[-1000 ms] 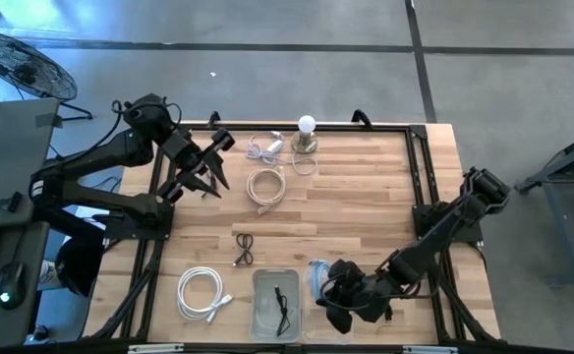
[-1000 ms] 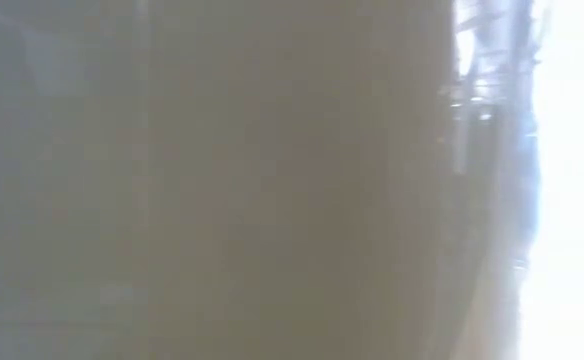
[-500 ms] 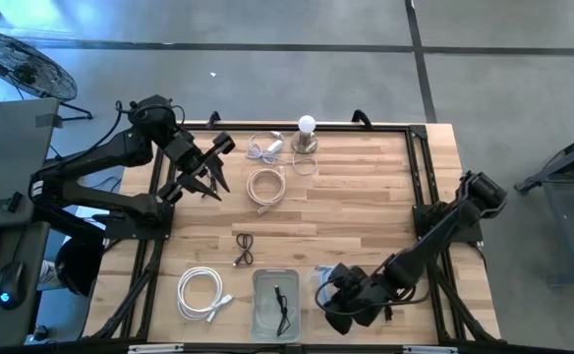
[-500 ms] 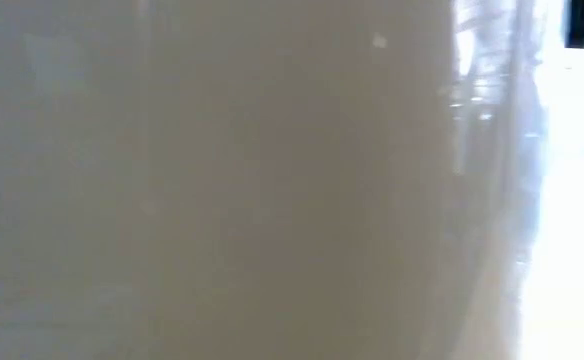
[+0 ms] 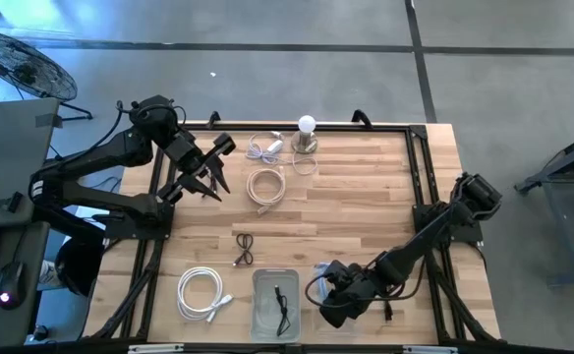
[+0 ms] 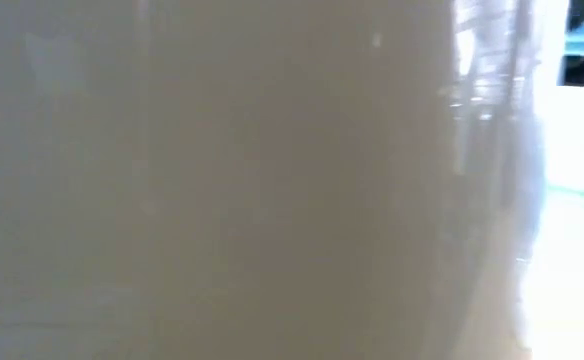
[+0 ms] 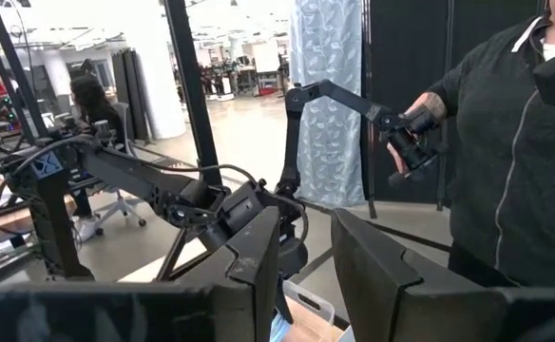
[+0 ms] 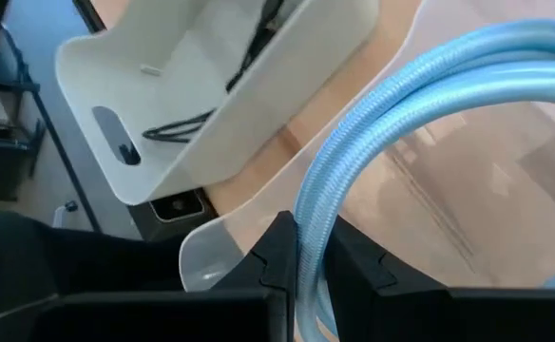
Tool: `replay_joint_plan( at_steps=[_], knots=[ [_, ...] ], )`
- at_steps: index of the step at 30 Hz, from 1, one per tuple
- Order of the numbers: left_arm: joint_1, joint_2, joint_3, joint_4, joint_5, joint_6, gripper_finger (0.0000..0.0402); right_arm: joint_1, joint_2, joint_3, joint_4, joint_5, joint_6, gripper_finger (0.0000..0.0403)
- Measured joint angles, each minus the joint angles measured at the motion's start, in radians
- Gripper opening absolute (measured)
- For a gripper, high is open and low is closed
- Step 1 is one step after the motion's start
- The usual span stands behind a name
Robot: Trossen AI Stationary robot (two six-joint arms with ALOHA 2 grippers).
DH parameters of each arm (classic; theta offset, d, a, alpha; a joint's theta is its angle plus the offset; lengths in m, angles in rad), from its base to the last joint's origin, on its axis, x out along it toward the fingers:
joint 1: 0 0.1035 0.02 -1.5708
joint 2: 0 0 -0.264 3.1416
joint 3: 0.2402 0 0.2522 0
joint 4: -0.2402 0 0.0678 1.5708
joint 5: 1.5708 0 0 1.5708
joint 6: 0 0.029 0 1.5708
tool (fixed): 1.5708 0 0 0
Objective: Pick & Place USB Port
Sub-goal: Put the blue HDMI cable into the transparent bin, then put the black USB cable into the gray bin
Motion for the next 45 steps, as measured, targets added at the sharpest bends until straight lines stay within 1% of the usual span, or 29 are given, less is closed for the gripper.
replay_joint_plan(
  at_steps=[2, 7, 11, 16, 20, 22, 27, 31, 35, 41, 45],
  knots=[
    [0.0, 0.0, 0.0, 0.0, 0.0, 0.0, 0.0097, -0.008, 0.0, 0.0, -0.024, -0.02, 0.011, 0.0037],
    [0.0, 0.0, 0.0, -0.001, 0.0, 0.0, 0.0097, -0.022, 0.0, 0.0, -0.014, -0.024, -0.01, 0.0104],
    [0.0, 0.0, 0.0, -0.014, 0.0, 0.0, 0.0097, -0.034, 0.0, 0.0, 0.029, -0.024, -0.051, 0.0143],
    [0.0, 0.0, 0.0, -0.046, 0.0, 0.03, 0.0097, -0.052, -0.002, 0.0, 0.108, -0.063, -0.125, 0.0174],
    [0.0, 0.0, 0.0, -0.055, 0.0, 0.046, 0.0097, -0.069, -0.034, 0.0, 0.129, -0.087, -0.2, 0.0187],
    [0.0, 0.0, 0.0, -0.054, 0.0, 0.046, 0.0097, -0.079, -0.062, 0.0, 0.112, -0.092, -0.229, 0.0189],
    [0.0, 0.0, 0.0, -0.053, 0.0, 0.047, 0.0097, -0.117, -0.168, 0.0, 0.076, -0.094, -0.236, 0.0183],
    [0.0, 0.0, 0.0, -0.057, 0.0, 0.049, 0.0097, -0.138, -0.275, 0.0, 0.019, -0.095, -0.232, 0.0167],
    [0.0, 0.0, 0.0, -0.059, 0.001, 0.049, 0.0097, -0.142, -0.386, 0.0, -0.092, -0.08, -0.228, 0.0143],
    [0.0, 0.0, 0.0, -0.128, 0.001, 0.105, 0.0097, -0.14, -0.534, 0.0, -0.264, -0.073, -0.141, 0.0117],
    [0.0, 0.0, 0.0, -0.18, -0.01, 0.132, 0.0097, -0.121, -0.592, 0.0, -0.368, -0.135, -0.019, 0.0107]
  ],
)
